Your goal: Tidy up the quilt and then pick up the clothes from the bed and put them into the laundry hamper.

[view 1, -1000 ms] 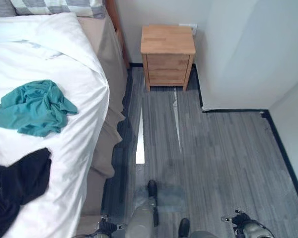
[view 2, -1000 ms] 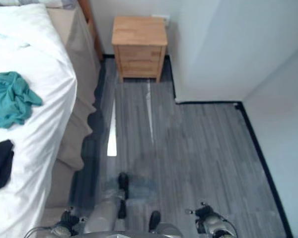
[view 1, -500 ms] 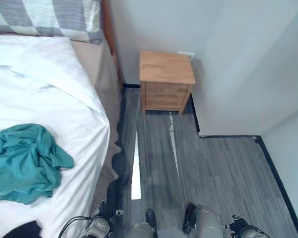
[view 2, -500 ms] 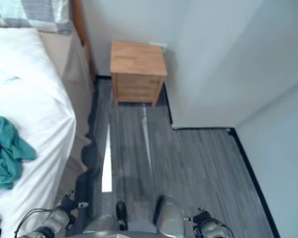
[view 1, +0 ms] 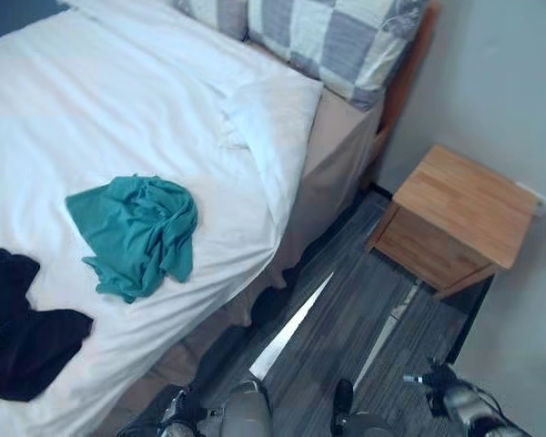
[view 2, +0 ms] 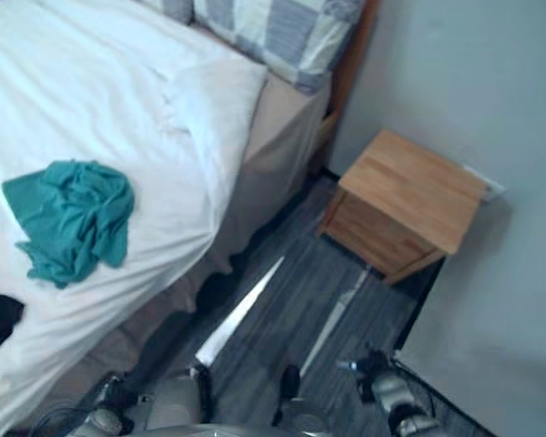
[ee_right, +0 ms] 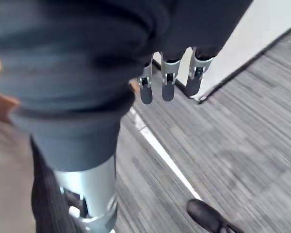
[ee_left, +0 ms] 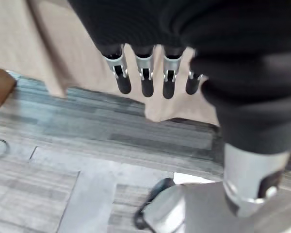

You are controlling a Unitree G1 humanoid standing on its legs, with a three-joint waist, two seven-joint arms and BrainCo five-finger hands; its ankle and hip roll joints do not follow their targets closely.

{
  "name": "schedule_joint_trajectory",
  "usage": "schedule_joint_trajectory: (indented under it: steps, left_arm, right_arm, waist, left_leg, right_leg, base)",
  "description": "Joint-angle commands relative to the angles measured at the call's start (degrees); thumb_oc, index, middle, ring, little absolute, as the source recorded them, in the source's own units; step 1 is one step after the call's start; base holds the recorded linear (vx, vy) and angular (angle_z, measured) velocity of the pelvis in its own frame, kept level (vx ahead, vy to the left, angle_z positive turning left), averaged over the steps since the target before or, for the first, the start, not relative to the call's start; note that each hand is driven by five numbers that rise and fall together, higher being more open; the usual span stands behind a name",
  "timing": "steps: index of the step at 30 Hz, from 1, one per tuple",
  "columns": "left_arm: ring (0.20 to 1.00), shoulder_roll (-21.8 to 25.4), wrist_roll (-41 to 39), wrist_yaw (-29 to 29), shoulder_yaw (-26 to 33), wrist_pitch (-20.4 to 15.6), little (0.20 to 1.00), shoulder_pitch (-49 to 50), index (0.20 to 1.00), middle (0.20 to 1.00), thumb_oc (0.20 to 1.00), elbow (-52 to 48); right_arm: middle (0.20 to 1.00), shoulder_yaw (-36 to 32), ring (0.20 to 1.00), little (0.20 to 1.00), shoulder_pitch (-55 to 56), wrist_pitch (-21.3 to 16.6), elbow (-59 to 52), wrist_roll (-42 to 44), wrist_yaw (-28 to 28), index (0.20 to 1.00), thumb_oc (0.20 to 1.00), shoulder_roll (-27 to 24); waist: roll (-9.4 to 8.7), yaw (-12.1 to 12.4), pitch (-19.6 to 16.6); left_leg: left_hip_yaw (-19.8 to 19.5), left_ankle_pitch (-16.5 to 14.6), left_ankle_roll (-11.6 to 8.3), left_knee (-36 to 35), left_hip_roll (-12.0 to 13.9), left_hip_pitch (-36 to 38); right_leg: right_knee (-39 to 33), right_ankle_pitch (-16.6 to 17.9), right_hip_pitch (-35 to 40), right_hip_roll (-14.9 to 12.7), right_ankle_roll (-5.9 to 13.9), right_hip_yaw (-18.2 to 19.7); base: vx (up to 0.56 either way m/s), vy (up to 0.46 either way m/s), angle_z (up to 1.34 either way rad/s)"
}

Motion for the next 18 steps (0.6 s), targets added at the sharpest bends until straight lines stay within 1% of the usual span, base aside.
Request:
schedule_joint_trajectory:
  steps: [1, 2, 3, 4, 5, 6, 7, 8, 9, 10, 12, 13, 14, 15, 16, 17, 18]
  left_arm:
    - [1.000, 2.12, 1.30, 0.13, -0.29, 0.59, 1.000, -0.72, 1.000, 1.000, 1.000, 3.17]
    - [1.000, 2.49, 1.43, -0.12, -0.37, 0.68, 1.000, -0.89, 1.000, 1.000, 1.000, 3.88]
    - [1.000, 2.52, 1.42, -0.12, -0.39, 0.66, 1.000, -0.91, 1.000, 1.000, 1.000, 3.91]
    - [1.000, 3.18, 2.40, -0.40, -0.79, 1.13, 1.000, -1.17, 1.000, 1.000, 1.000, 3.99]
    - [1.000, 3.18, 2.41, -0.40, -0.74, 1.15, 1.000, -1.18, 1.000, 1.000, 1.000, 3.98]
    - [1.000, 3.79, 2.54, -0.27, -1.00, 1.45, 1.000, -1.64, 1.000, 1.000, 1.000, 3.68]
    - [1.000, 3.94, 2.34, -0.15, -1.02, 1.33, 1.000, -1.81, 1.000, 1.000, 1.000, 3.03]
    - [1.000, 4.03, 1.92, 0.01, -1.23, 1.04, 1.000, -1.89, 1.000, 1.000, 1.000, 2.50]
    - [1.000, 4.02, 1.92, 0.02, -1.24, 1.04, 1.000, -1.90, 1.000, 1.000, 1.000, 2.50]
    - [1.000, 4.52, 1.59, -0.02, -1.88, 0.60, 1.000, -2.31, 1.000, 1.000, 1.000, 1.52]
    - [1.000, 5.04, 1.20, 0.18, -2.70, -0.29, 1.000, -2.93, 1.000, 1.000, 1.000, 0.83]
    - [1.000, 5.35, 1.13, 0.37, -3.00, -0.59, 1.000, -3.54, 1.000, 1.000, 1.000, 0.72]
    - [1.000, 5.92, 1.10, 0.50, -3.42, -0.89, 1.000, -4.59, 1.000, 1.000, 1.000, 0.68]
    - [1.000, 5.92, 1.10, 0.50, -3.42, -0.89, 1.000, -4.62, 1.000, 1.000, 1.000, 0.68]
    - [1.000, 6.57, 1.42, 0.70, -3.61, -1.08, 1.000, -5.04, 1.000, 1.000, 1.000, 0.87]
    - [1.000, 7.26, 1.41, 0.61, -3.56, -1.13, 1.000, -5.31, 1.000, 1.000, 1.000, 1.09]
    - [1.000, 7.70, 1.41, 0.91, -3.31, -1.38, 1.000, -5.07, 1.000, 1.000, 1.000, 1.19]
  right_arm:
    - [1.000, -2.88, 1.000, 1.000, 1.03, -0.65, 0.29, 1.97, -0.96, 1.000, 1.000, -0.68]
    - [1.000, -3.38, 1.000, 1.000, 1.41, -1.05, 0.48, 2.18, -1.02, 1.000, 1.000, -0.55]
    - [1.000, -3.40, 1.000, 1.000, 1.41, -1.10, 0.52, 2.18, -1.03, 1.000, 1.000, -0.53]
    - [1.000, -3.02, 1.000, 1.000, 1.28, -0.80, 0.21, 1.36, -0.64, 1.000, 1.000, -0.16]
    - [1.000, -2.99, 1.000, 1.000, 1.22, -0.80, 0.23, 1.36, -0.64, 1.000, 1.000, -0.15]
    - [1.000, -2.21, 1.000, 1.000, -0.01, -0.68, -0.44, -0.04, -0.74, 1.000, 1.000, -0.76]
    - [1.000, -2.63, 1.000, 1.000, -0.62, -0.68, -0.74, -0.02, -1.01, 1.000, 1.000, -1.55]
    - [1.000, -3.55, 1.000, 1.000, -0.95, -0.84, -1.03, 0.42, -1.66, 1.000, 1.000, -2.77]
    - [1.000, -3.56, 1.000, 1.000, -0.95, -0.84, -1.03, 0.42, -1.66, 1.000, 1.000, -2.78]
    - [1.000, -5.63, 1.000, 1.000, -1.01, -1.03, -1.65, 1.48, -2.74, 1.000, 1.000, -4.94]
    - [1.000, -7.55, 1.000, 1.000, -1.08, -1.67, -2.85, 2.41, -4.12, 1.000, 1.000, -7.78]
    - [1.000, -8.48, 1.000, 1.000, -0.92, -1.97, -3.35, 2.49, -4.83, 1.000, 1.000, -9.23]
    - [1.000, -9.80, 1.000, 1.000, -0.32, -2.11, -3.89, 1.58, -5.97, 1.000, 1.000, -12.10]
    - [1.000, -9.81, 1.000, 1.000, -0.33, -2.11, -3.89, 1.57, -5.97, 1.000, 1.000, -12.11]
    - [1.000, -10.46, 1.000, 1.000, 0.16, -2.13, -5.02, 0.33, -6.58, 1.000, 1.000, -14.48]
    - [1.000, -10.96, 1.000, 1.000, 0.22, -2.08, -6.87, -1.16, -7.50, 1.000, 1.000, -17.09]
    - [1.000, -11.68, 1.000, 1.000, 0.52, -2.15, -9.66, -3.33, -8.57, 1.000, 1.000, -19.07]
  waist:
    - [1.13, 0.31, -1.55]
    - [0.86, 0.31, -1.75]
    - [0.78, 0.07, -1.76]
    - [0.86, -0.93, -1.14]
    - [0.77, -0.98, -1.12]
    - [1.47, -1.81, 0.37]
    - [2.17, -1.90, 0.92]
    - [2.11, -1.88, 1.26]
    - [2.11, -1.92, 1.34]
    - [1.35, -2.01, 1.48]
    - [0.55, -2.22, 1.22]
    - [0.11, -2.32, 0.80]
    - [-0.84, -2.95, 0.30]
    - [-0.83, -2.93, 0.21]
    - [-1.47, -3.43, 0.11]
    - [-2.29, -3.86, 0.20]
    - [-3.09, -3.29, -0.11]
  left_leg:
    - [5.71, 3.22, 1.47, -11.18, -4.43, 8.53]
    - [4.49, 2.80, 2.10, -12.98, -5.11, 10.07]
    - [4.26, 2.88, 2.24, -13.23, -5.39, 10.13]
    - [3.16, 2.22, 3.51, -16.05, -5.92, 13.36]
    - [3.17, 2.24, 3.64, -16.21, -6.14, 13.41]
    - [1.88, 3.27, 3.90, -19.04, -4.92, 15.83]
    - [1.46, 4.78, 3.97, -19.72, -3.80, 16.01]
    - [0.06, 5.21, 3.70, -20.45, -3.71, 16.79]
    - [0.01, 5.24, 3.70, -20.50, -3.73, 16.89]
    - [-2.20, 5.70, 2.86, -21.11, -3.66, 16.97]
    - [-4.19, 6.22, 1.34, -22.19, -3.11, 16.79]
    - [-5.63, 6.30, 0.50, -22.74, -2.83, 16.58]
    - [-9.57, 5.91, -0.74, -23.13, -2.67, 16.52]
    - [-9.55, 6.01, -0.74, -23.16, -2.66, 16.38]
    - [-11.79, 5.69, -1.41, -23.04, -2.26, 16.42]
    - [-13.29, 5.61, -2.16, -22.91, -1.60, 16.68]
    - [-14.03, 5.38, -2.56, -22.67, -1.60, 16.23]
  right_leg:
    - [9.74, -11.43, 1.39, -3.03, 9.19, -4.68]
    - [15.22, -10.25, 0.28, -3.58, 10.10, -6.40]
    - [15.68, -10.48, 0.17, -3.87, 10.29, -6.61]
    - [27.28, -6.39, -3.87, -6.21, 13.97, -6.99]
    - [27.70, -6.53, -4.08, -6.48, 14.11, -6.90]
    - [40.61, -3.47, -10.50, -7.24, 15.35, -3.86]
    - [43.00, -2.43, -12.90, -6.15, 15.28, -2.86]
    - [42.25, -3.09, -13.60, -5.97, 15.19, -2.05]
    - [42.26, -3.12, -13.49, -5.99, 15.19, -2.11]
    - [35.54, -4.04, -12.40, -7.19, 14.45, -1.90]
    - [26.79, -4.91, -10.62, -8.71, 13.43, 0.69]
    - [19.71, -4.43, -9.47, -9.30, 12.85, 3.42]
    - [11.94, -2.53, -8.19, -9.90, 13.46, 12.11]
    - [11.77, -2.35, -8.28, -9.87, 13.45, 12.12]
    - [9.86, -1.40, -8.01, -10.05, 13.96, 17.95]
    - [9.78, -0.26, -8.62, -9.72, 14.18, 22.17]
    - [7.93, -1.77, -7.94, -10.10, 14.26, 22.53]
  base:
    - [0.36, 0.011, 1.14]
    - [0.29, 0.025, 0.83]
    - [0.22, -0.002, 0.53]
    - [0.13, 0.039, 0.58]
    - [0.19, 0.007, 1.11]
    - [0.04, -0.053, 1.09]
    - [0.10, -0.105, 0.90]
    - [0.03, -0.082, 0.63]
    - [0.12, -0.184, 1.17]
    - [0.10, -0.252, 1.24]
    - [0.13, -0.322, 1.01]
    - [0.23, -0.507, 1.51]
    - [0.20, -0.428, 1.64]
    - [0.22, -0.478, 1.62]
    - [0.15, -0.318, 1.14]
    - [0.19, -0.383, 1.03]
    - [0.16, -0.293, 1.14]
